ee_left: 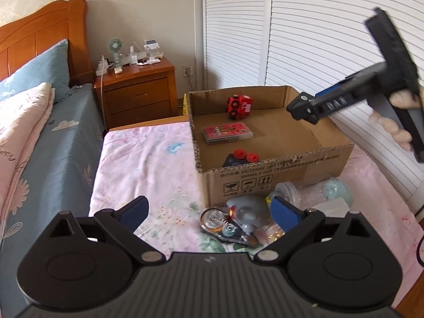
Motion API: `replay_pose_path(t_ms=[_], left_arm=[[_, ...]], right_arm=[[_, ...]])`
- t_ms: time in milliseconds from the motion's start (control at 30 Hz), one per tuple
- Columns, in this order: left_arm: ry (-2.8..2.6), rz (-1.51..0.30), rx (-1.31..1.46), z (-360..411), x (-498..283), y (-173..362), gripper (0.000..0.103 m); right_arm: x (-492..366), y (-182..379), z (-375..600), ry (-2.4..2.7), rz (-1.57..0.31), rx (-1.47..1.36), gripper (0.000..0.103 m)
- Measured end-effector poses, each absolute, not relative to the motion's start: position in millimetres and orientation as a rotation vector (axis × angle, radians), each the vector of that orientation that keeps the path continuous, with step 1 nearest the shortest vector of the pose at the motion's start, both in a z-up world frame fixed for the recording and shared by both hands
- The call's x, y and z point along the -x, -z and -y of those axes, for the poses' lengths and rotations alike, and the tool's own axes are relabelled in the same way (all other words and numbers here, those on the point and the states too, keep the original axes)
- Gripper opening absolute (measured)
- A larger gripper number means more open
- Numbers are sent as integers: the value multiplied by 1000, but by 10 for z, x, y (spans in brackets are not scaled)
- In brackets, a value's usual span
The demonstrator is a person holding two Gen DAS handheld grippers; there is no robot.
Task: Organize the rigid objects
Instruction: 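Lower the black timer into the box and open the right tool, then move both tools back toward the white plastic box and tape dispenser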
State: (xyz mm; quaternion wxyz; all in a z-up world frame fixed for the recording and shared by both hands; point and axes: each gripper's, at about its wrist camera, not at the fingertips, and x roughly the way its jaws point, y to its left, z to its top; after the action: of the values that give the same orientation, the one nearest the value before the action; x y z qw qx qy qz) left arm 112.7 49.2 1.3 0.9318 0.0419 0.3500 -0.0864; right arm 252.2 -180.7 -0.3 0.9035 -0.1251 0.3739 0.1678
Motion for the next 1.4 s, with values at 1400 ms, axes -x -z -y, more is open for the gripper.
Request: replay_pose_path(t_ms=[1400], left_arm=[[144,-784,-73,-590,-898,128,100]], right_arm=[[-1537,262,1805,-120,-778,77,103]])
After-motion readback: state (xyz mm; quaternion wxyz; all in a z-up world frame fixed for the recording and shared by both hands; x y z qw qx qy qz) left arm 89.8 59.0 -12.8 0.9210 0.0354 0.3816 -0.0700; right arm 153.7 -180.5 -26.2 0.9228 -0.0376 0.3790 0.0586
